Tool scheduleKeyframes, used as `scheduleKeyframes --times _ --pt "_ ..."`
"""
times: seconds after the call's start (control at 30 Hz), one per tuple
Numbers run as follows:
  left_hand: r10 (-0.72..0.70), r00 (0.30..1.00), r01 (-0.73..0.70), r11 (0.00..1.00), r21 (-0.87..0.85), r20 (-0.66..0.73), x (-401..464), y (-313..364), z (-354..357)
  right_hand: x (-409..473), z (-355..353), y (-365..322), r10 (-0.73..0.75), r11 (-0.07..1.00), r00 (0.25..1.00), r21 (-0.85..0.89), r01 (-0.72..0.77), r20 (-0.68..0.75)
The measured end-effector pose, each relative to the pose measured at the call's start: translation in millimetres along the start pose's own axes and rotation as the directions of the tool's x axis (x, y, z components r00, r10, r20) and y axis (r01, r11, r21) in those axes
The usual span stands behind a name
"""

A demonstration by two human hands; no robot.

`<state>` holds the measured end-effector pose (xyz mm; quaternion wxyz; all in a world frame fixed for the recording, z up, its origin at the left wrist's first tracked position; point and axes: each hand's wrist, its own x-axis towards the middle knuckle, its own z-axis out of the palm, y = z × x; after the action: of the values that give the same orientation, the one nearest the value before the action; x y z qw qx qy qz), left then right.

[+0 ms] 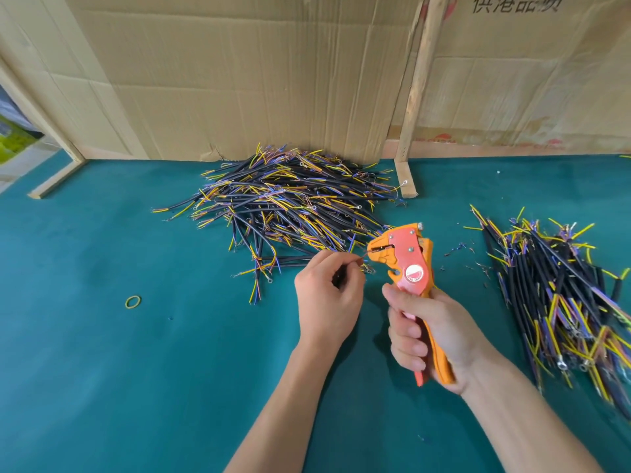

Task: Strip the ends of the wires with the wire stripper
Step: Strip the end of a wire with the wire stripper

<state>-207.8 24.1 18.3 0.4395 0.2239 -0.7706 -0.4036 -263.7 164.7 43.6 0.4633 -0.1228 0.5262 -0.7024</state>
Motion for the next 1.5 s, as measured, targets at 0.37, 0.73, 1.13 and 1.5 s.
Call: scheduleKeyframes --times 0.37,0.73,1.13,1.5 --pt "-0.072 0.997 0.071 0.997 0.020 0.039 -1.2 -5.5 6.2 3.5 -24.1 -8.4 -0.045 0.986 0.999 0.158 0.042 0.019" --pt "-0.135 0.990 0.137 0.988 -0.064 0.035 -0.5 -5.1 2.2 4.9 -19.7 -5.5 -0.014 0.993 1.000 0.118 0.012 0.011" --pt "-0.153 0.987 0.155 0.987 -0.051 0.040 0.2 -13.0 3.1 0.5 -15.9 -5.2 0.036 0.999 0.998 0.015 -0.037 0.051" --pt "-0.101 0.990 0.104 0.994 -0.029 0.096 0.1 -12.9 3.5 -0.1 -12.1 -2.7 0.018 0.997 0.995 -0.072 -0.010 0.101"
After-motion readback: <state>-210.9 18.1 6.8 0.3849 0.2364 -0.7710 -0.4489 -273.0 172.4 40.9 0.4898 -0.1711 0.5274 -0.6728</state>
